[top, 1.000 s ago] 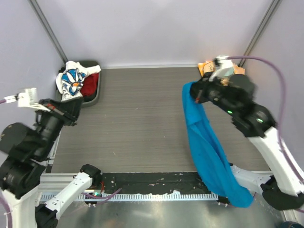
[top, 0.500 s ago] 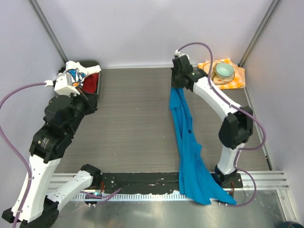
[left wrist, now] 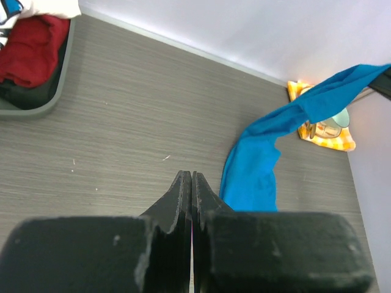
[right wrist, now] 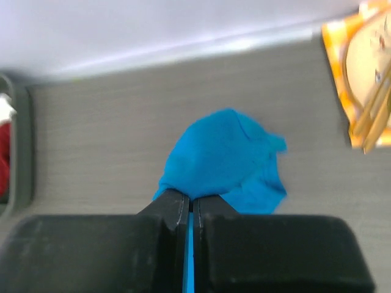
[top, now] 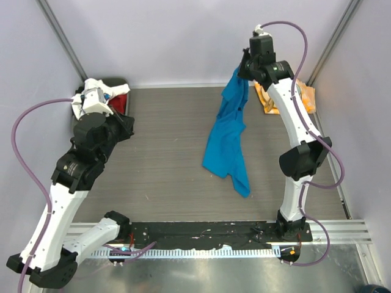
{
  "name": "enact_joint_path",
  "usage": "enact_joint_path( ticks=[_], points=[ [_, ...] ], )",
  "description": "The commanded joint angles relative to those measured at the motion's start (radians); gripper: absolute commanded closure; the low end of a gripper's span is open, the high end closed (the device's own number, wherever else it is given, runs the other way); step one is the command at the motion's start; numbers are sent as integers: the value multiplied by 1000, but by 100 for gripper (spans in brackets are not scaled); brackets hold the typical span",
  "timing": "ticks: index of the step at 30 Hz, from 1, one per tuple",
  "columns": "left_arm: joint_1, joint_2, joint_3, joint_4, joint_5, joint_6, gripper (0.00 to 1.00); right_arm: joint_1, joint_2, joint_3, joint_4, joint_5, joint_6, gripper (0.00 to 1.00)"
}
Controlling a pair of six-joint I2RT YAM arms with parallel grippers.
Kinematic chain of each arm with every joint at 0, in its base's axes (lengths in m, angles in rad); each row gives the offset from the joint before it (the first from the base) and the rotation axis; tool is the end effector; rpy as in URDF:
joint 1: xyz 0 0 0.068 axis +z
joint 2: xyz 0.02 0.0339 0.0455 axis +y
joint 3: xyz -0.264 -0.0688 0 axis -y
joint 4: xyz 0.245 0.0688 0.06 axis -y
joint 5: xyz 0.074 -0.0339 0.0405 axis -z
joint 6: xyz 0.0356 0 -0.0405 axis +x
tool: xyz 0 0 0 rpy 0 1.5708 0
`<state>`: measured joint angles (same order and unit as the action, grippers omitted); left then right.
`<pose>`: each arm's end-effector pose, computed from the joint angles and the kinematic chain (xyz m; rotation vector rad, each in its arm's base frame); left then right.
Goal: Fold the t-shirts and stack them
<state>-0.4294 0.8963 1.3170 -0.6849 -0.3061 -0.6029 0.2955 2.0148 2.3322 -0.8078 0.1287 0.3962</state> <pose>0.1485 -0.0562 0.4463 -0.3744 1.8071 -0.4465 0.4260 0.1249 0.4339 0.1839 2.0617 0.2951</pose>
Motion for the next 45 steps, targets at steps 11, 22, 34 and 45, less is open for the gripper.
enact_joint_path(
  ticks=[11, 22, 34, 45],
  points=[
    [6, 46, -121, 90, 28, -57, 100, -28, -84, -515, -62, 684, 3, 99],
    [6, 21, -79, 44, 10, -29, 100, 36, -207, -338, -50, 349, -45, 99],
    [6, -62, -111, 29, 16, -58, 100, 286, -369, 98, 28, -314, -19, 99],
    [6, -246, -107, -60, 15, -69, 100, 375, -392, 61, 617, -537, 395, 99]
  ],
)
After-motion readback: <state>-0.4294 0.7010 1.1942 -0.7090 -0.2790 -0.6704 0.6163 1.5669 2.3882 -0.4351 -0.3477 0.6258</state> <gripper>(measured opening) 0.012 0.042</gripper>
